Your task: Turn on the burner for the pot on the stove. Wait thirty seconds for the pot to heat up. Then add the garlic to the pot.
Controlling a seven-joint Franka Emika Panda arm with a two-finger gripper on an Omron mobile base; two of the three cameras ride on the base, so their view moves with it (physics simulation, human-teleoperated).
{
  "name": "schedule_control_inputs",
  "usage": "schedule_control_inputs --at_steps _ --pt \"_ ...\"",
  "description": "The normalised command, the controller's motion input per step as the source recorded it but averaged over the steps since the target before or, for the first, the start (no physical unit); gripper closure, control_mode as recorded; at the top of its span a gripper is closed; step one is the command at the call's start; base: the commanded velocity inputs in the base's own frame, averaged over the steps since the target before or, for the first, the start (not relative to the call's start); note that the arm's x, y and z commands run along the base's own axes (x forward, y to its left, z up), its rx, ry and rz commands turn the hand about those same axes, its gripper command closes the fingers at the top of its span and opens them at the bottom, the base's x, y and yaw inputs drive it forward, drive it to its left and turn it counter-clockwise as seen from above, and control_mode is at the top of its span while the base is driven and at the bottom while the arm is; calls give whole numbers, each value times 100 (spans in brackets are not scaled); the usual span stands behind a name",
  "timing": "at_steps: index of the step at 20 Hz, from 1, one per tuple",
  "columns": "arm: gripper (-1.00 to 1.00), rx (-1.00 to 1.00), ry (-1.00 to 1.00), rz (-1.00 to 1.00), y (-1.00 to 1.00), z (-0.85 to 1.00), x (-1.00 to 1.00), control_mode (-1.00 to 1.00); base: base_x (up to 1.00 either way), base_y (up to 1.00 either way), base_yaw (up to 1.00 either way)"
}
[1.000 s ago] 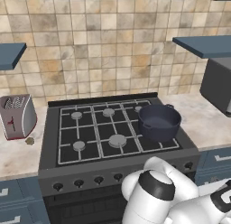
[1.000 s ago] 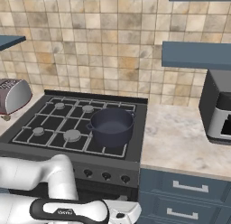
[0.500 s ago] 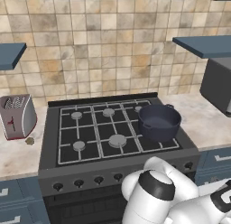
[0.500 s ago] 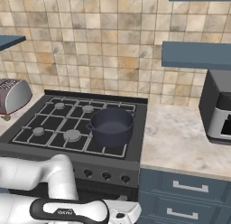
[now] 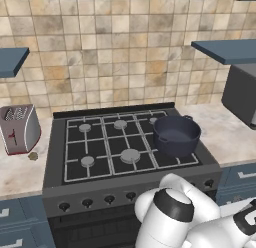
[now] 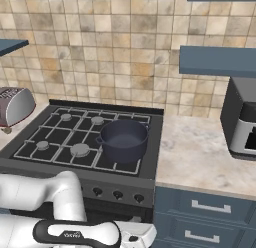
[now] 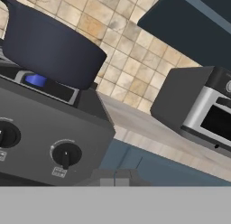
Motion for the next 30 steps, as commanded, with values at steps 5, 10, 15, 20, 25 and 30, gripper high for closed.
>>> schedule_control_inputs --at_steps 5,10,15,20,25,30 --pt "100 0 0 0 0 0 0 -100 0 0 0" --pt "100 0 0 0 0 0 0 -100 0 0 0" --pt "100 0 0 0 0 0 0 -100 0 0 0" --pt "100 0 0 0 0 0 0 -100 0 0 0" --pt "100 0 0 0 0 0 0 -100 0 0 0" --pt "100 0 0 0 0 0 0 -100 0 0 0"
